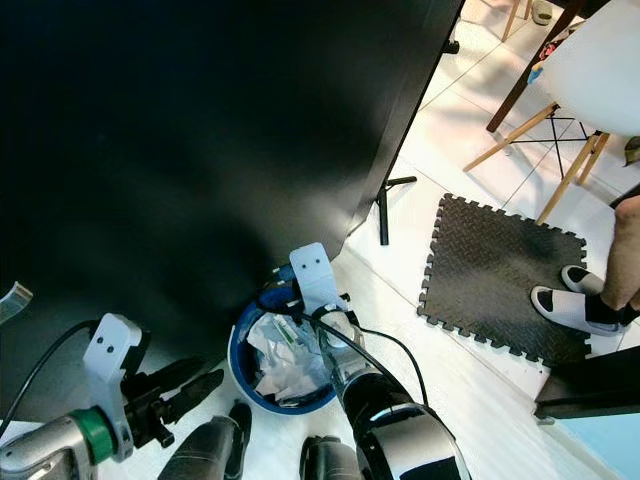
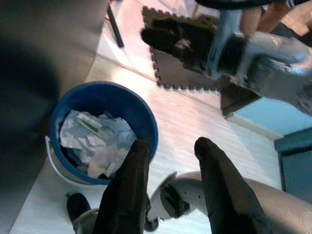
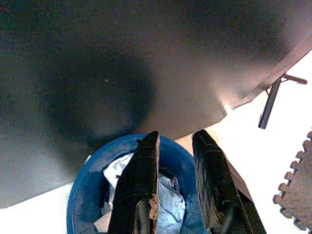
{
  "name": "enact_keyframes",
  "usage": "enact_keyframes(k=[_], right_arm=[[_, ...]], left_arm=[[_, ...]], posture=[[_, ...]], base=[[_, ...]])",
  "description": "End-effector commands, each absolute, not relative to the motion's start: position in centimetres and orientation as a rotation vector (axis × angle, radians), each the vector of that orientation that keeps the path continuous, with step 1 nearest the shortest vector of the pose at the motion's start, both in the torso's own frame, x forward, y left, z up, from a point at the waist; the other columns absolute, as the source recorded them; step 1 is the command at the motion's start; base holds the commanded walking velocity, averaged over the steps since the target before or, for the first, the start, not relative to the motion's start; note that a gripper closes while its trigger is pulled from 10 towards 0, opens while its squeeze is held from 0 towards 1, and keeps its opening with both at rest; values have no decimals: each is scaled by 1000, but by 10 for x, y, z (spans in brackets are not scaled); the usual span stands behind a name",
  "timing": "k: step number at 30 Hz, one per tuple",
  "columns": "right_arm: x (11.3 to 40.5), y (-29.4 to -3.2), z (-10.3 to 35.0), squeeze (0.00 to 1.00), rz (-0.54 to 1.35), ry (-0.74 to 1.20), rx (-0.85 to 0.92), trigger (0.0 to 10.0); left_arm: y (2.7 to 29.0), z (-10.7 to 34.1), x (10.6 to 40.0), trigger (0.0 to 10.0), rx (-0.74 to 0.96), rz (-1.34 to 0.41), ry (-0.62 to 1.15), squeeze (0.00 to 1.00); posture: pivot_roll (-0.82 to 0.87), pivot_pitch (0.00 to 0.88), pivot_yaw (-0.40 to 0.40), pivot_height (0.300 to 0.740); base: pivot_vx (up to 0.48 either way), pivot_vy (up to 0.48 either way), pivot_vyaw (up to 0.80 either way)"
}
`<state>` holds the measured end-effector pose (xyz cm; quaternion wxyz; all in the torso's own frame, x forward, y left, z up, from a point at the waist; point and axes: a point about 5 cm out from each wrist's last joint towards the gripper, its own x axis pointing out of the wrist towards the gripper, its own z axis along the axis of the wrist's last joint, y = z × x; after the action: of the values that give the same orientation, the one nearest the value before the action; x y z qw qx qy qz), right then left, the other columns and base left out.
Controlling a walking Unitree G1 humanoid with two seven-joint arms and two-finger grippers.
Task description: Clean up the room
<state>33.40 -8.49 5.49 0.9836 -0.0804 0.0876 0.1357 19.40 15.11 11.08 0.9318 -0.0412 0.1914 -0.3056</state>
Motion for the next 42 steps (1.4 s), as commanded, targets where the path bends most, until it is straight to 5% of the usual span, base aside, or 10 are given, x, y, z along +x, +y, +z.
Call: enact_keyframes(k=[1, 11, 15, 42], right_arm=[[325, -87, 45, 0, 275, 187, -127, 10000], [312, -85, 44, 0, 316, 108, -65, 10000], [308, -87, 45, 0, 329, 72, -48, 10000], [311, -95, 56, 0, 337, 15, -59, 10000]], left_arm=[[151, 102, 194, 10000, -85, -597, 418, 0], [153, 98, 218, 10000, -16, -434, 352, 0], [170, 95, 239, 10000, 103, -135, 279, 0], [168, 78, 252, 10000, 97, -53, 273, 0]], posture=[[182, 166, 21, 712], [146, 133, 4, 712], [135, 117, -3, 712], [97, 51, -9, 712]], base=[[0, 0, 0], [0, 0, 0], [0, 0, 0], [0, 0, 0]])
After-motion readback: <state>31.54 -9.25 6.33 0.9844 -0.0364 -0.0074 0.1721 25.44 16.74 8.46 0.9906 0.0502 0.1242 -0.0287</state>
